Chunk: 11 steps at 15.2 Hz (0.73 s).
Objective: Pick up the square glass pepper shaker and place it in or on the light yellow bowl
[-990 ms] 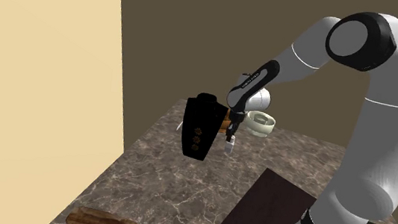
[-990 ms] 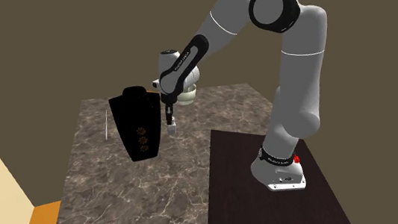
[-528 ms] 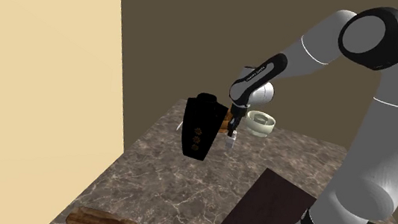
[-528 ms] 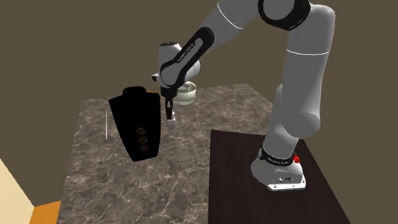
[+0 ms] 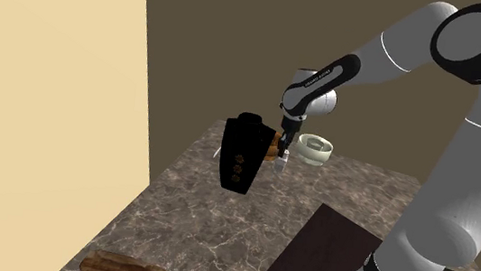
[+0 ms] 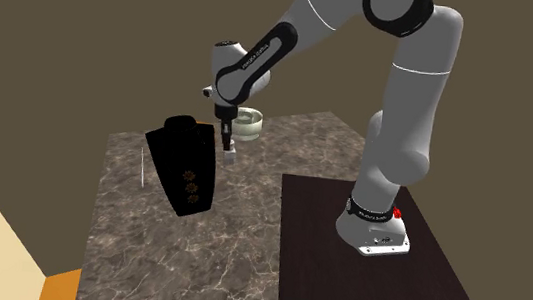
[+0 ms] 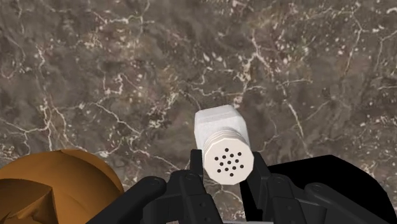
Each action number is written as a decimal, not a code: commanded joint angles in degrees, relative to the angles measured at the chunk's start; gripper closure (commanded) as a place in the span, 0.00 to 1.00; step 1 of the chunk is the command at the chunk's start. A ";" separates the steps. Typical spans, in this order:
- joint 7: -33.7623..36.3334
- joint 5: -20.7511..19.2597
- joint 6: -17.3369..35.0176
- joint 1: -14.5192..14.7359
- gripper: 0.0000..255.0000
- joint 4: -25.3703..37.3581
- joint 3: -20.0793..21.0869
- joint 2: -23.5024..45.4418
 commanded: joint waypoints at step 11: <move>1.67 -2.40 -9.35 0.08 1.00 3.41 0.00 -6.16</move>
